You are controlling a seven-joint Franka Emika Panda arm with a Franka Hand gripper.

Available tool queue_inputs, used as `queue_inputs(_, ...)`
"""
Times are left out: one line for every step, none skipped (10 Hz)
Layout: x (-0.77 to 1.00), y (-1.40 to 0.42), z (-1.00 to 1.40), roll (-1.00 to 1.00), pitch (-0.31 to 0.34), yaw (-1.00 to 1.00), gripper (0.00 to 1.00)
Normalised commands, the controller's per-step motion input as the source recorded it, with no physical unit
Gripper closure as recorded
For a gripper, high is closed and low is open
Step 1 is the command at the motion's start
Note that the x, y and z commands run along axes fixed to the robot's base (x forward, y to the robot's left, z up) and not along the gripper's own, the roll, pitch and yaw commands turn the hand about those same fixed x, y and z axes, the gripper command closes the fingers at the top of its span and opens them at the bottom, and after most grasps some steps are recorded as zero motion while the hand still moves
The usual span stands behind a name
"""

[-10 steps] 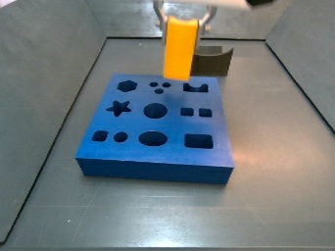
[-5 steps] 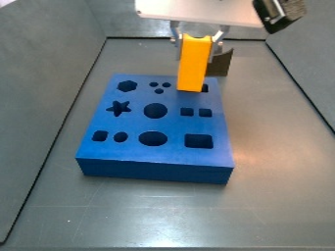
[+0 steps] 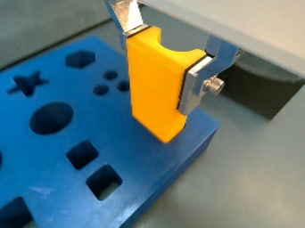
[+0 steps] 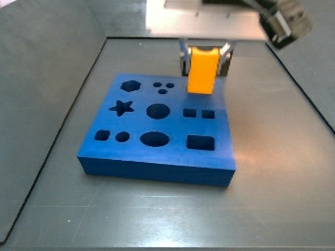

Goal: Insert the arch object.

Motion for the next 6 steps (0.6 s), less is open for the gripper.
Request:
queue_inputs(-0.23, 0.04, -0.55, 0.0, -0.324, 0.57, 1.0)
queue_inputs(-0.03, 0.01, -0.55, 0.03, -0.296, 0.81, 1.0)
queue_inputs(-0.11, 0.0, -0.57, 0.09, -0.297, 0.73, 1.0)
queue_inputs(-0.33, 0.0, -0.2, -0.12, -0.299, 0.0, 1.0)
queue_inputs(-0.21, -0.19, -0.16, 0.1, -0.234, 0.13, 1.0)
queue_inputs(0.0, 0.0, 0.0, 0.0, 0.0, 0.0, 1.0)
